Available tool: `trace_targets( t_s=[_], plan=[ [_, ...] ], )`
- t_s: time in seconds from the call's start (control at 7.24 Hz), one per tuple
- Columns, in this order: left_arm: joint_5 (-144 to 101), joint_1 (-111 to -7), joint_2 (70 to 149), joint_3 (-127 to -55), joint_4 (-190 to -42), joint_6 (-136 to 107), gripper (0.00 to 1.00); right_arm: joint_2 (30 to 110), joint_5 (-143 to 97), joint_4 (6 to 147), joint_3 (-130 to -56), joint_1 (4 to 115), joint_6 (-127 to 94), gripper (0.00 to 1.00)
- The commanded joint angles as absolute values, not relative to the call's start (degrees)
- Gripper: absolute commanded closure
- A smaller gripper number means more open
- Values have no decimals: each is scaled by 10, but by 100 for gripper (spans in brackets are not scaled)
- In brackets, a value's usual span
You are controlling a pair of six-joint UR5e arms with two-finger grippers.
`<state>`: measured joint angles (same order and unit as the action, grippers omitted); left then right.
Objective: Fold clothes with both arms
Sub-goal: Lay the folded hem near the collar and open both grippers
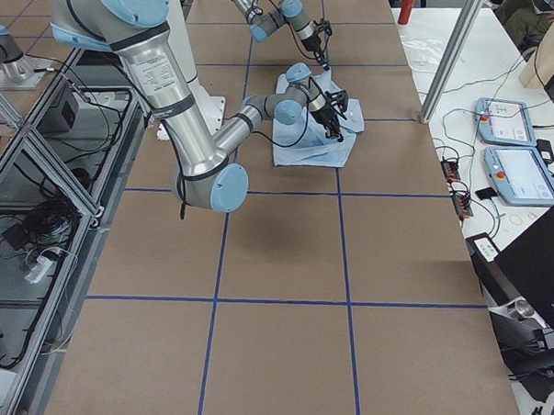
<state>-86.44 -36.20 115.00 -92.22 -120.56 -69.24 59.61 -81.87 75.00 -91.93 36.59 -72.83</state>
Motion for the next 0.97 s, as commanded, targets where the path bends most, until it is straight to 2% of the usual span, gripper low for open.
trace_targets(
  t_s=[0.0,0.83],
  plan=[
    [-864,-367,1149,-887,-1258,-671,100,597,-820,745,-910,381,-716,100],
    [-907,-406,1148,-889,-1258,-624,100,597,-820,744,-893,380,-715,100]
  ],
)
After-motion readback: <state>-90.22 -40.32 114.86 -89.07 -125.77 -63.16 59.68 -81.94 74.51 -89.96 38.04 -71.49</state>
